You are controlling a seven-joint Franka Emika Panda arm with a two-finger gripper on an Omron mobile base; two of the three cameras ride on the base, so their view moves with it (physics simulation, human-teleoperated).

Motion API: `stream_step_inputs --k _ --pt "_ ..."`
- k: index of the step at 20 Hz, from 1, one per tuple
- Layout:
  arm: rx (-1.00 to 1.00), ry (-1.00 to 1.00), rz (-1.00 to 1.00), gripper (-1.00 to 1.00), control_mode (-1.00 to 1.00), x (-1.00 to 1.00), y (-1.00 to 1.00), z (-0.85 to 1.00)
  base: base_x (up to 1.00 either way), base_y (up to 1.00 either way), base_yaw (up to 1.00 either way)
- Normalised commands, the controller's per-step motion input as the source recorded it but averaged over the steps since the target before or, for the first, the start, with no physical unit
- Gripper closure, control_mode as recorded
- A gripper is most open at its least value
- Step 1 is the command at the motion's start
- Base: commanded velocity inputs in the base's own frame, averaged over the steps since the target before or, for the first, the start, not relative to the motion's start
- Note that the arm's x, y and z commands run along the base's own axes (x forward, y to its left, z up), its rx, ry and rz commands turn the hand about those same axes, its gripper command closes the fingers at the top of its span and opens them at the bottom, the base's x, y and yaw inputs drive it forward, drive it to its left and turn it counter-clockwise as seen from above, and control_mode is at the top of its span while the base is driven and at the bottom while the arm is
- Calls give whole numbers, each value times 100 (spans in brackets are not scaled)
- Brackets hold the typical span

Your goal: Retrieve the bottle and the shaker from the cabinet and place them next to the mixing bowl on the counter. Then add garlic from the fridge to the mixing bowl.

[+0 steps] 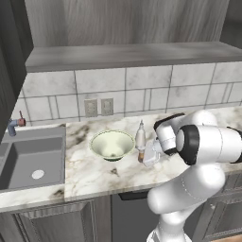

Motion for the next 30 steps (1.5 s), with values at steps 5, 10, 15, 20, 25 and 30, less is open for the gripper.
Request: stream_step_inputs --k 5,10,15,20,25,30 --pt "0 -2 0 -100 -100 0 0 0 0 0 0" --pt "0 -3 0 -100 -100 -6 0 0 0 0 0" --pt "0 -3 0 -100 -100 -18 -10 0 0 0 0" --pt "0 -2 -1 -100 -100 -29 -24 0 0 0 0" --pt "0 -1 -2 -100 -100 -20 -27 0 0 0 0" --pt "0 -1 -6 -100 -100 -19 -39 33 0 0 0"
